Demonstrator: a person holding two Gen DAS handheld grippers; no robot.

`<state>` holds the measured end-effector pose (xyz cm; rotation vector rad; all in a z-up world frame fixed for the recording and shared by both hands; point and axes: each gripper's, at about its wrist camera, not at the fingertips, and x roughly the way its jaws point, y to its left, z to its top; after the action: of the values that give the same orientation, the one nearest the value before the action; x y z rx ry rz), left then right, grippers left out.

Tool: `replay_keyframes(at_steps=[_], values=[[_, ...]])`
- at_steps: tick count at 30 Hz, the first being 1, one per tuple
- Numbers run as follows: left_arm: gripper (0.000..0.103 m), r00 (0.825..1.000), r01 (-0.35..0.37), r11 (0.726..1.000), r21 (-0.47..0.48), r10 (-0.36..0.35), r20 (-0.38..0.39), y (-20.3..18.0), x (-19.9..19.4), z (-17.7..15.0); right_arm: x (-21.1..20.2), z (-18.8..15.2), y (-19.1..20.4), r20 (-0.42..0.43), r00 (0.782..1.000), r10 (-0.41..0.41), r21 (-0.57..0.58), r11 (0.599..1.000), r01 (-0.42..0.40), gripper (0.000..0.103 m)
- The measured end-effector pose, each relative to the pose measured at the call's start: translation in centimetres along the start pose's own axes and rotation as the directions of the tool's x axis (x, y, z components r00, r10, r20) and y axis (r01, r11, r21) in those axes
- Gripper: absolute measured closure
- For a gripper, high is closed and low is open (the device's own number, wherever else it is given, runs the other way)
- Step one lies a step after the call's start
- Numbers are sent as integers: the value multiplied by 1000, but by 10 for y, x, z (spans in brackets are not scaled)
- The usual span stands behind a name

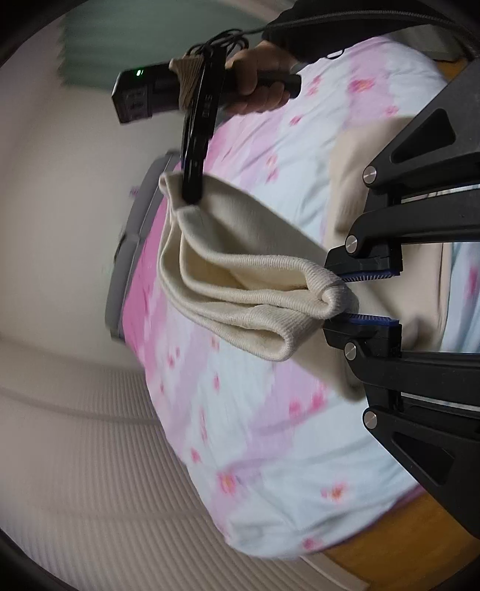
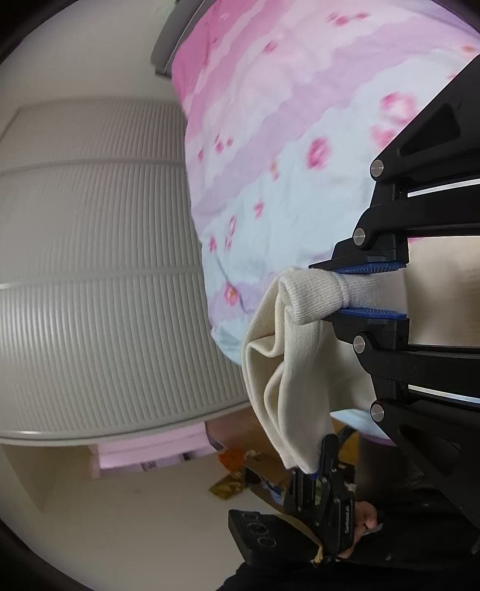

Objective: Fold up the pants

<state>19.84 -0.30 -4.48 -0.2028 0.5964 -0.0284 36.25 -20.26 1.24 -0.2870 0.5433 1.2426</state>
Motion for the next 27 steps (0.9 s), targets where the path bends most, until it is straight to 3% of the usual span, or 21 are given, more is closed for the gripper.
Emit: replay_keyframes(at_steps=[4,10,14,18,20,23,24,25,27], values=[[87,994,103,989,109,-98,-50,-83,8,-23,-70,-51,-12,4,998,-61,61,996,61,87],[87,965,246,943,225,-216,-151,-189,40,-70,-142,-150,-37,-76,988,-135,201,968,148,87],[87,942,307,912,271,-252,-220,-239,69,-109,-152,-222,-54,-135,981,-143,289,941,177,86],[85,922,328,885,331,-224,-315,-275,100,-154,-147,-290,-72,-151,975,-164,377,902,210,81],[83,909,332,879,343,-201,-364,-284,109,-170,-145,-312,-75,-151,970,-193,415,878,239,74],[64,897,351,872,341,-208,-391,-286,106,-181,-153,-331,-78,-153,961,-232,463,842,277,56],[50,891,363,870,335,-218,-398,-288,104,-182,-158,-337,-77,-154,956,-251,480,826,294,51],[43,886,373,868,326,-230,-402,-289,100,-183,-164,-341,-76,-153,951,-270,499,809,310,50],[37,880,389,863,323,-245,-406,-294,93,-185,-175,-348,-73,-160,939,-306,545,765,342,48]])
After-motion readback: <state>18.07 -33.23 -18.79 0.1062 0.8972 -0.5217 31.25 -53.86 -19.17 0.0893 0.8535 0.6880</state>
